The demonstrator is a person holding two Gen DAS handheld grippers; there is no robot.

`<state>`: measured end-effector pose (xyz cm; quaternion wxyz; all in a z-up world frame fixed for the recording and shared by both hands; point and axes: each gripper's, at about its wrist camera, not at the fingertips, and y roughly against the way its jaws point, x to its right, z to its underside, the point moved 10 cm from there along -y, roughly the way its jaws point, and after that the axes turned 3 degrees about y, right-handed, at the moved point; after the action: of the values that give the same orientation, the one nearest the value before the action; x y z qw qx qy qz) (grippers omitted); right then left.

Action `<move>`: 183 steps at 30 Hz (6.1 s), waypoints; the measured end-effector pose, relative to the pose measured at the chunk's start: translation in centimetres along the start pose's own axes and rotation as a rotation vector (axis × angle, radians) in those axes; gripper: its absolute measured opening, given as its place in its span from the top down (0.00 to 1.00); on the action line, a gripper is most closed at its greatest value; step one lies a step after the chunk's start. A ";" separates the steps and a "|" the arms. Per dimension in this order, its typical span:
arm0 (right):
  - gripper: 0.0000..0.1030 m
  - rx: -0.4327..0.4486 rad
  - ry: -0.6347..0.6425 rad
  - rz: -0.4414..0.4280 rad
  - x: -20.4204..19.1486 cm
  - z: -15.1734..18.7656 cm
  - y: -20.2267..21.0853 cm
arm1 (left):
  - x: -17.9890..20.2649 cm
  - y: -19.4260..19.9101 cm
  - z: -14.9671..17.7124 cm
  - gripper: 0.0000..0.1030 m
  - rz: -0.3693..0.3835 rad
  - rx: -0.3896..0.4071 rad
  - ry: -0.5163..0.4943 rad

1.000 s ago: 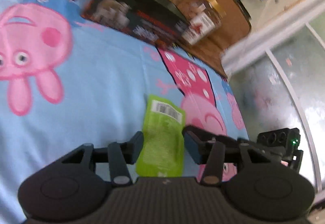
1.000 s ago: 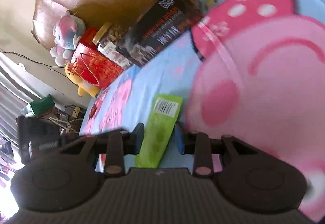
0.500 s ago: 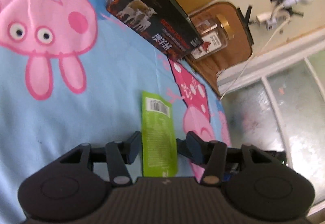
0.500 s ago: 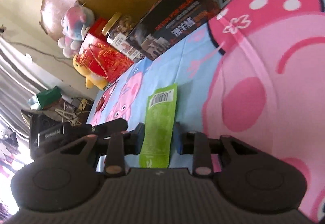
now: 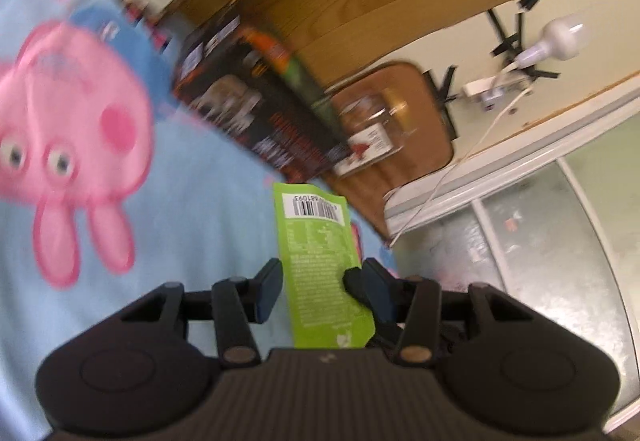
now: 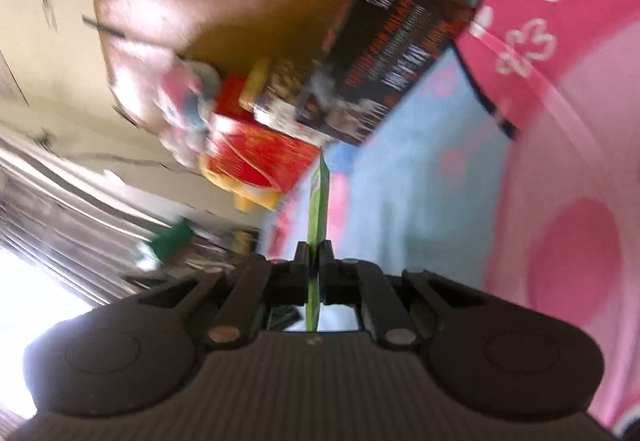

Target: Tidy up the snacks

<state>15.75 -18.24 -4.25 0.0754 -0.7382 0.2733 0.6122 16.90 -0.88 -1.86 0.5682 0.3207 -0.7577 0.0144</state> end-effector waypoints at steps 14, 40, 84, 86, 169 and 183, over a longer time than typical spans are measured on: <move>0.93 0.042 0.115 -0.013 -4.7 -9.3 -2.1 | 5.1 -4.8 -8.1 0.74 -0.046 0.022 -0.165; 0.77 0.027 0.702 0.476 -1.3 -19.7 -8.0 | 5.3 -4.2 -10.2 0.47 -0.277 0.109 -0.314; 0.62 -0.137 1.070 0.462 -4.0 10.8 3.9 | -2.6 7.8 4.6 0.49 -0.359 0.060 -0.234; 0.62 -0.143 1.041 0.463 -3.8 11.2 4.3 | -2.9 7.2 4.8 0.49 -0.361 0.040 -0.235; 0.42 0.281 0.529 0.544 -5.5 2.9 4.0 | 3.2 4.1 2.8 0.00 -0.743 0.250 -0.583; 0.31 0.272 0.497 0.539 -6.2 5.2 3.3 | 1.1 5.9 4.3 0.00 -0.782 0.216 -0.517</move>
<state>9.04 -16.78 1.11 -0.0596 -0.7490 0.5459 0.3707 10.10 1.65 -0.36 0.2874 0.6319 -0.6909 -0.2020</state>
